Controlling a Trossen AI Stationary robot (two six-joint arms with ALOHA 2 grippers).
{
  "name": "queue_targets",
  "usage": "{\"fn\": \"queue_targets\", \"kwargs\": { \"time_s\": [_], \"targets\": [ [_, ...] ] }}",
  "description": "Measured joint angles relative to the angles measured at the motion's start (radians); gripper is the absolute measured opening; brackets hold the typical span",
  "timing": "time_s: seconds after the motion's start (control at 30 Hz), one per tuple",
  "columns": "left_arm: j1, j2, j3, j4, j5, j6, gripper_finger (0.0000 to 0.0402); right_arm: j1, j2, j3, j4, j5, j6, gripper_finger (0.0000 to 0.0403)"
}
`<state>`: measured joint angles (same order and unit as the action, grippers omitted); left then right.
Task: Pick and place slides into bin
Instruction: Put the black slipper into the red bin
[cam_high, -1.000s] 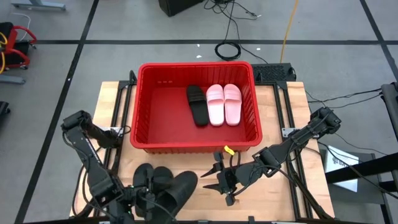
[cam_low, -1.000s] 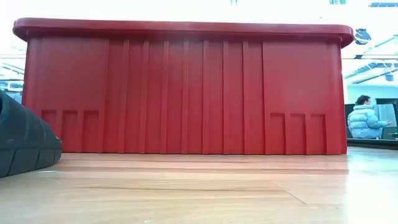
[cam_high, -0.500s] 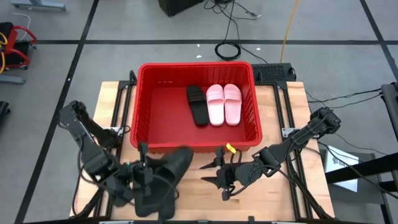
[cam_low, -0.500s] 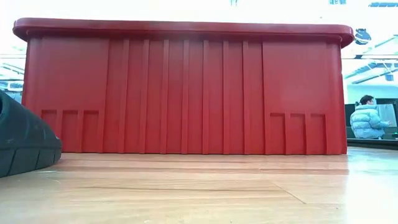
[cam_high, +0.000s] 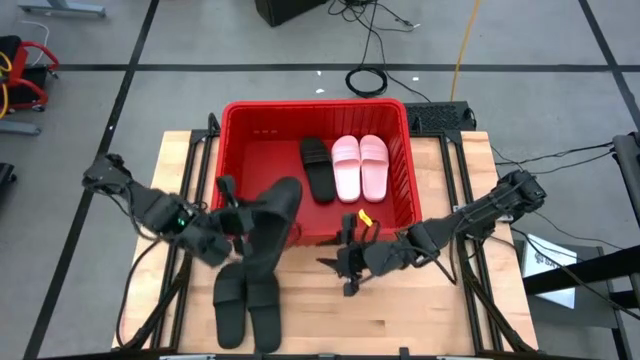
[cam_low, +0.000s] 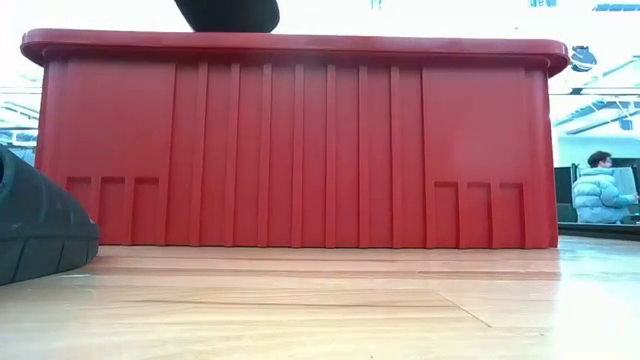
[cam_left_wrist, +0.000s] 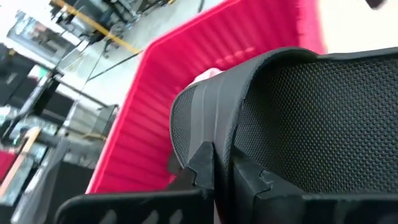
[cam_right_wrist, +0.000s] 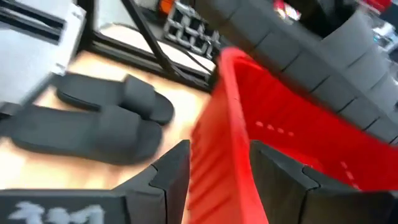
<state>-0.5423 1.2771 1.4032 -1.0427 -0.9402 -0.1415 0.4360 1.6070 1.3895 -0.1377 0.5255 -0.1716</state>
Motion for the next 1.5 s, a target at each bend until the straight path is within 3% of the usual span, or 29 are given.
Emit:
{"fn": "queue_targets", "kwargs": {
  "time_s": [0.13,0.4,0.57,1.13,1.33,1.5],
  "targets": [
    [0.103,-0.074,-0.076,0.057,0.048,0.044,0.0019,-0.051,0.0,0.0,-0.033,-0.001,0.001,0.0155],
    [0.317,-0.262,-0.342,0.411,0.277,0.319,0.0012,-0.133,0.0,0.0,-0.04,-0.002,-0.053,0.0155],
    [0.431,-0.32,-0.412,0.479,0.289,0.385,0.0015,-0.202,0.0,0.0,-0.04,-0.002,-0.08,0.0155],
    [0.691,-0.177,-0.413,0.533,0.254,0.649,0.0004,-0.473,-0.152,0.0,-0.221,-0.001,-0.077,0.0155],
    [0.749,-0.111,-0.412,0.548,0.27,0.664,0.0019,-0.53,-0.158,0.0,-0.284,-0.006,-0.092,0.0155],
    [0.787,-0.045,-0.412,0.554,0.293,0.68,0.0025,-0.568,-0.151,-0.054,-0.224,-0.006,-0.146,0.0155]
  ]
}}
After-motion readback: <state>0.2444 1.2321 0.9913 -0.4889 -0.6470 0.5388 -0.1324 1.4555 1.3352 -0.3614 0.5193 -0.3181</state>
